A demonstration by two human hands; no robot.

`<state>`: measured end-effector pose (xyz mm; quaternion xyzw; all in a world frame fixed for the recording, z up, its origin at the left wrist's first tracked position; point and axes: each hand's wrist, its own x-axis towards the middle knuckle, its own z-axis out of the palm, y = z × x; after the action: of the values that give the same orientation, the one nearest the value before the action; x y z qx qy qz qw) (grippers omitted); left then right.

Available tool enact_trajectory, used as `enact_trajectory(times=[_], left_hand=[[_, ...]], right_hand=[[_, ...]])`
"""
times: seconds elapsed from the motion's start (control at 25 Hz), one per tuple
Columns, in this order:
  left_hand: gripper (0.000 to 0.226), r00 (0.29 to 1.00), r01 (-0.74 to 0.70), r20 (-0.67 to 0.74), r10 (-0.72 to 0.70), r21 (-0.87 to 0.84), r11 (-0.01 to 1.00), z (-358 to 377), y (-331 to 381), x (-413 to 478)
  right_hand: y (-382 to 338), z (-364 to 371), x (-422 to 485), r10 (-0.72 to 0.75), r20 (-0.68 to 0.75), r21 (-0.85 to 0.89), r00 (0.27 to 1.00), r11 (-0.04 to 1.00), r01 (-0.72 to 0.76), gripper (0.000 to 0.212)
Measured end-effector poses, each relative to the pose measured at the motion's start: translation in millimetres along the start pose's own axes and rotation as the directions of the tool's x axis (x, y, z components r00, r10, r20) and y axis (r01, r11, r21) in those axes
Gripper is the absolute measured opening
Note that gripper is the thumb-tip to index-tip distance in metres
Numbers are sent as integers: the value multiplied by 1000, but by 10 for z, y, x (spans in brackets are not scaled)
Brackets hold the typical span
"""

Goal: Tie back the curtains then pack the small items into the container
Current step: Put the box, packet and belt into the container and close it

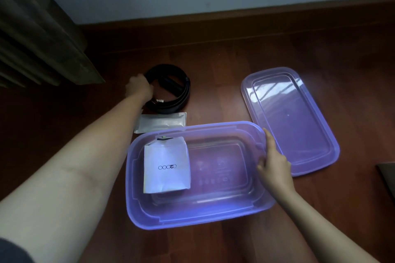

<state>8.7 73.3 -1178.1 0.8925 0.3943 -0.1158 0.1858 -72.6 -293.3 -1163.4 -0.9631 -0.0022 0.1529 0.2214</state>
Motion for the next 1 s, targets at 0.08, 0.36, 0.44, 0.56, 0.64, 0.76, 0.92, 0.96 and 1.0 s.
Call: enact_trajectory(times=[0.08,0.36,0.44,0.56,0.64,0.76,0.92,0.96,1.0], left_hand=[[34,997,65,33,-63,-61,996,-35,-9,-20],[35,993,-90,-90,77,-148,985,-400,-83,-231],[40,983,-170,-113,145,-256,952,-503,-119,-321],[38,960,-277,-139,244,-328,903,-647,-134,-467],[33,935,-351,-176,307,-348,870,-751,-87,-607],[28,873,-479,-250,418,-284,831,-852,45,-904],[25,842,-538,-246,481,-298,789,-815,309,-1318],[25,851,-526,-221,477,-329,784,-764,365,-1404],[24,863,-506,-194,467,-352,788,-697,411,-1483]], right_hand=[[-4,3,-4,0,5,6,1000,1000,0,82],[11,17,-1,-16,22,31,1000,999,15,85],[23,21,-4,-10,24,35,1000,999,9,83],[26,30,2,27,50,61,998,998,-30,82],[14,18,13,43,63,23,997,999,-44,78],[-86,-77,-64,-107,-186,-10,977,994,108,69],[-673,-489,-86,70,-3,762,998,646,-43,38],[-785,-558,-119,100,247,854,964,447,-265,50],[-862,-603,-164,62,431,855,900,291,-429,67]])
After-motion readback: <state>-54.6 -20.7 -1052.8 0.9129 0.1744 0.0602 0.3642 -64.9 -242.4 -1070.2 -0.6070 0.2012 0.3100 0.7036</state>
